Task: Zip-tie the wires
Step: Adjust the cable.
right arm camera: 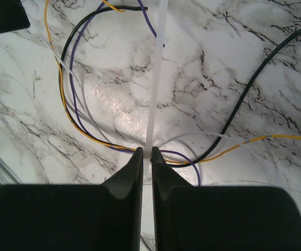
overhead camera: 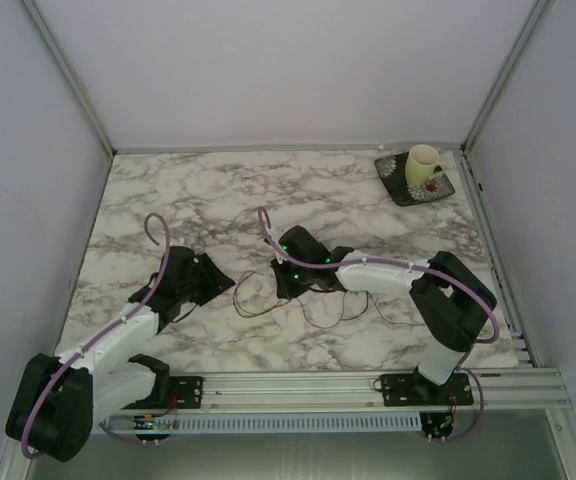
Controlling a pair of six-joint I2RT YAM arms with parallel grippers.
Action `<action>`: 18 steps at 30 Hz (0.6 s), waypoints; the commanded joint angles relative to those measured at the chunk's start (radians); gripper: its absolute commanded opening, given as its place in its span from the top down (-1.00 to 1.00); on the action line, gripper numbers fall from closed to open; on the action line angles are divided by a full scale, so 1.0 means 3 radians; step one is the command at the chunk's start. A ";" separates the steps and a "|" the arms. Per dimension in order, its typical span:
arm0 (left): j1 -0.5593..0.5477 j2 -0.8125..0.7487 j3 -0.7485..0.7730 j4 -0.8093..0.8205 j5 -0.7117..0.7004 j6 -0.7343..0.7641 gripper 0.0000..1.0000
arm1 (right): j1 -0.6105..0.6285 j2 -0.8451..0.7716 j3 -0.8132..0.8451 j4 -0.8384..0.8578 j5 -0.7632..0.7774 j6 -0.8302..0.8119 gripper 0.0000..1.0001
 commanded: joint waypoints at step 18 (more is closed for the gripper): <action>-0.0094 0.0288 -0.0222 0.0450 0.0213 -0.0121 0.10 | 0.0006 0.0031 0.0140 -0.0037 0.0031 -0.0029 1.00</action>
